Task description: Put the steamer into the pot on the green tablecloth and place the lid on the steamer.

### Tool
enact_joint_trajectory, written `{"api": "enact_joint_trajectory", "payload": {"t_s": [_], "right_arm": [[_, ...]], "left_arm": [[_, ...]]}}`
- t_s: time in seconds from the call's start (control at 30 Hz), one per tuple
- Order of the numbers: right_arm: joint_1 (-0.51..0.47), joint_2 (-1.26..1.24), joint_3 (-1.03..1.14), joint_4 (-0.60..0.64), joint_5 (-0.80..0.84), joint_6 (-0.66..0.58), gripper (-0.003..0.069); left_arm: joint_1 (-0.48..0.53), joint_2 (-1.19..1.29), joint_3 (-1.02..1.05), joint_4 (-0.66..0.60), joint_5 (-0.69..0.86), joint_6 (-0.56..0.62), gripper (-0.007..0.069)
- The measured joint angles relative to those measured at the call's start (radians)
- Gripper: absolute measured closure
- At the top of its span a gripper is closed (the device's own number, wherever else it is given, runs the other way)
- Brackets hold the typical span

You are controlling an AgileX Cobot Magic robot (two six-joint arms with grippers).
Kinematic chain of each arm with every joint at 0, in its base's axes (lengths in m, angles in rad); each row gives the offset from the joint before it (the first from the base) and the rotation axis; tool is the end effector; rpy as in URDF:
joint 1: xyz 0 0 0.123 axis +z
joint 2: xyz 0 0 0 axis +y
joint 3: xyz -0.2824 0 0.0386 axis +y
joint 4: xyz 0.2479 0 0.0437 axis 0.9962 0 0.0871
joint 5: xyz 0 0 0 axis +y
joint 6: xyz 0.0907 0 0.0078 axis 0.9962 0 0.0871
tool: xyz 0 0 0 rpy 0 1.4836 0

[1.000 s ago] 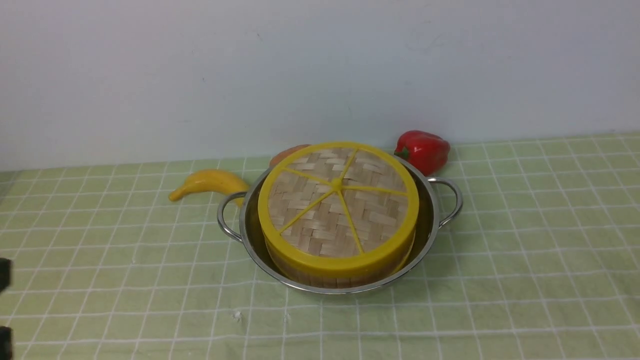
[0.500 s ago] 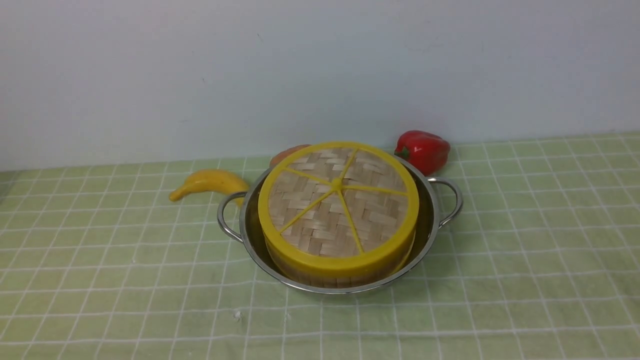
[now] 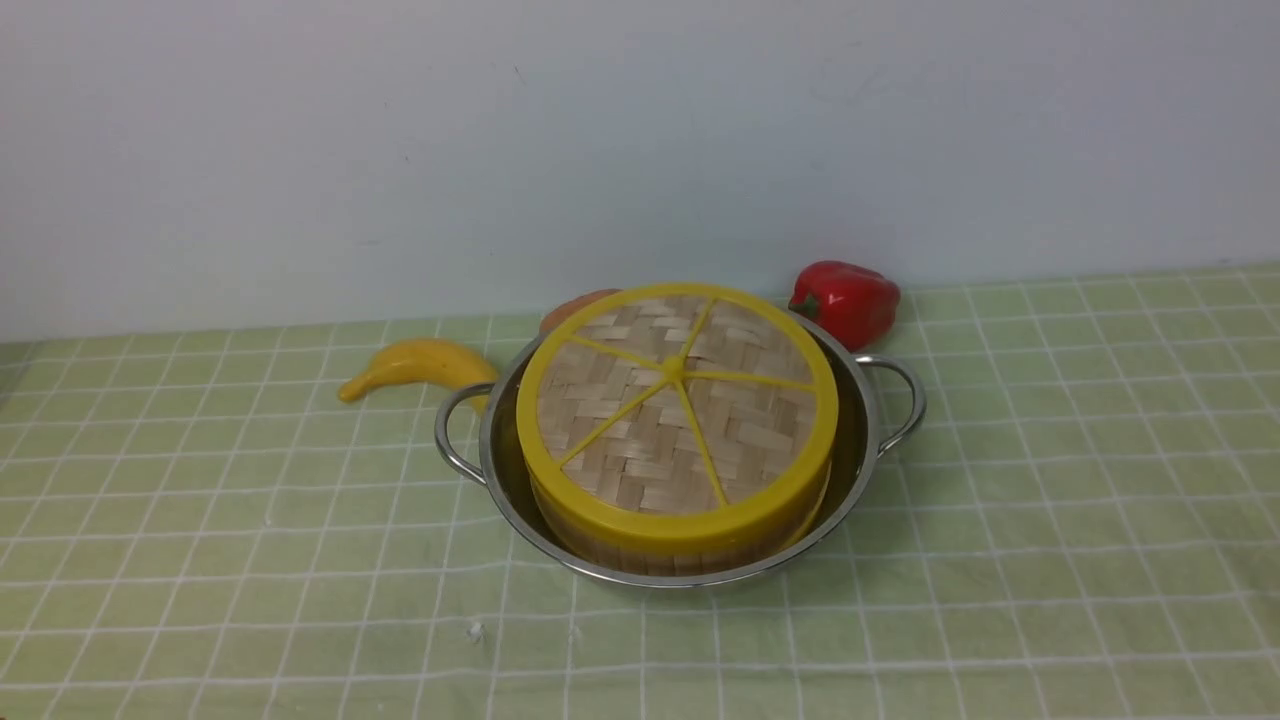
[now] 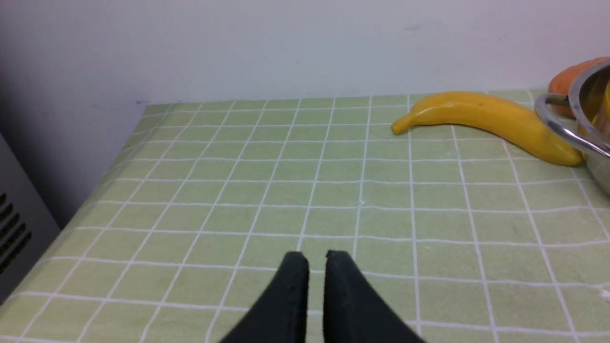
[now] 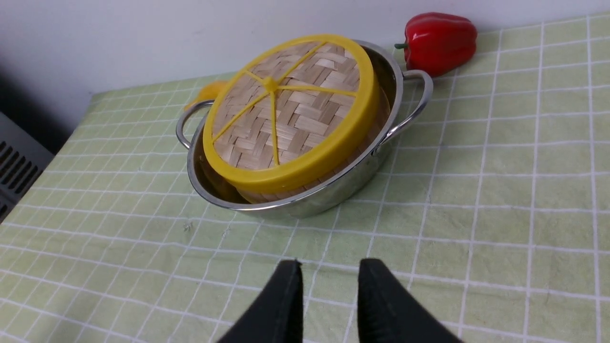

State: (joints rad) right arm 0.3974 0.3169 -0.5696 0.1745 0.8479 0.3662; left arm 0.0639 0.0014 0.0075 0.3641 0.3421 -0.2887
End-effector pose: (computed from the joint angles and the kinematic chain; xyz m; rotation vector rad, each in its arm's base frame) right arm 0.0433 0.0310 0.3086 0.0079 2.1368 0.6654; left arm 0.0528 0.0143 0.1816 -0.0923 1.8138 0.1936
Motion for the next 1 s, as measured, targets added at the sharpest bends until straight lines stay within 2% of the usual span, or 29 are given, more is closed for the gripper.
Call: {"api": "enact_joint_trajectory", "payload": {"t_s": [0.13, 0.2, 0.33, 0.37, 0.4, 0.43, 0.5, 0.53, 0.57, 0.7, 0.83, 1.0], "right_arm": [[0.0, 0.0, 0.0, -0.009, 0.0, -0.013, 0.0458], [-0.008, -0.007, 0.005, -0.06, -0.003, -0.062, 0.0451], [-0.142, -0.091, 0.083, -0.175, -0.104, -0.134, 0.0432], [-0.149, -0.096, 0.09, -0.182, -0.104, -0.136, 0.0431], [-0.2, -0.143, 0.151, -0.22, -0.177, -0.142, 0.0426], [-0.2, -0.143, 0.159, -0.22, -0.188, -0.142, 0.0425], [-0.26, -0.238, 0.278, -0.267, -0.347, -0.146, 0.0421], [-0.262, -0.245, 0.287, -0.269, -0.347, -0.146, 0.0421], [-0.282, -0.292, 0.372, -0.283, -0.451, -0.148, 0.042], [-0.301, -0.312, 0.526, -0.311, -0.608, -0.151, 0.0419], [-0.301, -0.297, 0.572, -0.311, -0.625, -0.15, 0.0419], [-0.301, -0.255, 0.578, -0.311, -0.556, -0.147, 0.0419]], "left_arm": [[0.0, 0.0, 0.0, 0.0, 0.0, 0.0, 0.0571], [0.0, 0.0, 0.0, 0.001, 0.0, -0.001, 0.0561], [0.0, 0.0, 0.0, 0.002, 0.0, -0.001, 0.056], [0.0, 0.0, 0.0, 0.002, 0.0, -0.001, 0.0559], [0.0, 0.0, 0.0, 0.003, 0.0, -0.001, 0.0552], [0.0, 0.0, 0.0, 0.003, 0.0, -0.001, 0.0551], [0.0, 0.0, 0.0, 0.003, 0.0, -0.001, 0.0548], [0.0, 0.0, 0.0, 0.003, 0.0, -0.001, 0.0547], [0.0, 0.0, 0.0, 0.003, 0.0, -0.001, 0.054], [0.0, -0.002, 0.0, 0.003, -0.001, -0.001, 0.0539], [0.0, -0.002, 0.0, 0.003, -0.002, -0.001, 0.0529], [0.0, -0.002, 0.0, 0.003, -0.003, 0.0, 0.0529]]}}
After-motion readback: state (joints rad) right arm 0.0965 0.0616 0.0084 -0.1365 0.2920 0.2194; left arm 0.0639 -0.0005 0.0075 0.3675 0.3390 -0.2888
